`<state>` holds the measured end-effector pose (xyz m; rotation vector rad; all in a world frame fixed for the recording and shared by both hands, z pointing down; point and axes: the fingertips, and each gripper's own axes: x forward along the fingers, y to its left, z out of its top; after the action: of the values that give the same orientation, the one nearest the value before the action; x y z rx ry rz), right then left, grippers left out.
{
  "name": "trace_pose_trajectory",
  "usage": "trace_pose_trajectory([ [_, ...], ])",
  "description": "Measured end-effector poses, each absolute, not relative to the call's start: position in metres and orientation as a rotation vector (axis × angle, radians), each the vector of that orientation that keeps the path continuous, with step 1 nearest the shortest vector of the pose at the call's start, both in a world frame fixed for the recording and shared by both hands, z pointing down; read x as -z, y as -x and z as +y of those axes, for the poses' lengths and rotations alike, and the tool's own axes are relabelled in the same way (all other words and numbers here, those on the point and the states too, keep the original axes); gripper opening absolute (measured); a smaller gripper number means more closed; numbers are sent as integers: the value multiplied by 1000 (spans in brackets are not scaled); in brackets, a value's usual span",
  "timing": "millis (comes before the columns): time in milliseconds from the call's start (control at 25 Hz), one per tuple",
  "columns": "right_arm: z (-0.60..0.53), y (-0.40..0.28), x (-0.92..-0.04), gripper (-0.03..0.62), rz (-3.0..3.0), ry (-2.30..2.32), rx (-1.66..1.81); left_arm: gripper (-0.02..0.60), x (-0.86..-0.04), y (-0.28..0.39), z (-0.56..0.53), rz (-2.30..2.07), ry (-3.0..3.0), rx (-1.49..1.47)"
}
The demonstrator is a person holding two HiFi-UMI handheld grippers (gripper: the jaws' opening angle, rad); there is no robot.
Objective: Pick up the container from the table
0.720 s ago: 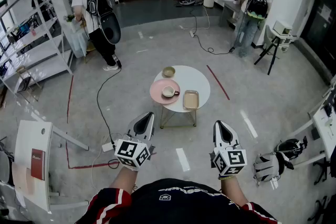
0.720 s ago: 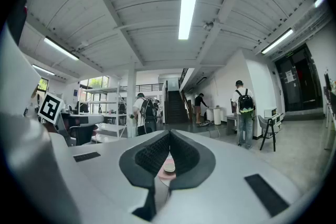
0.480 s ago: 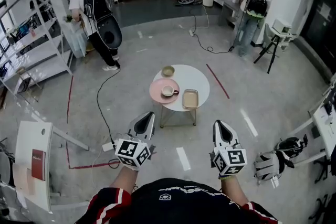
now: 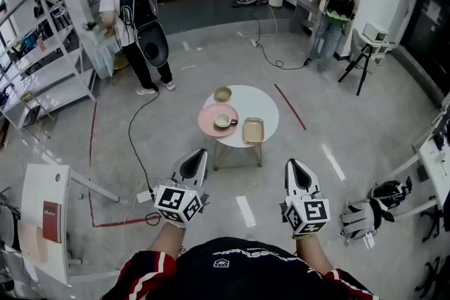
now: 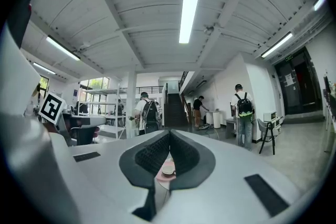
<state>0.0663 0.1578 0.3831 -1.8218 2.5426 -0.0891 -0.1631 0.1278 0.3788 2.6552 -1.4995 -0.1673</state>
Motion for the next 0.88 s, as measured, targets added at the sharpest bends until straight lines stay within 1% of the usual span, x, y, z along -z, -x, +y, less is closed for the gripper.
trace_pose_trajectory([
  [880,147,-82,-394,15,2557,1767,190,29,-382,144,122,-1509,-2644,143],
])
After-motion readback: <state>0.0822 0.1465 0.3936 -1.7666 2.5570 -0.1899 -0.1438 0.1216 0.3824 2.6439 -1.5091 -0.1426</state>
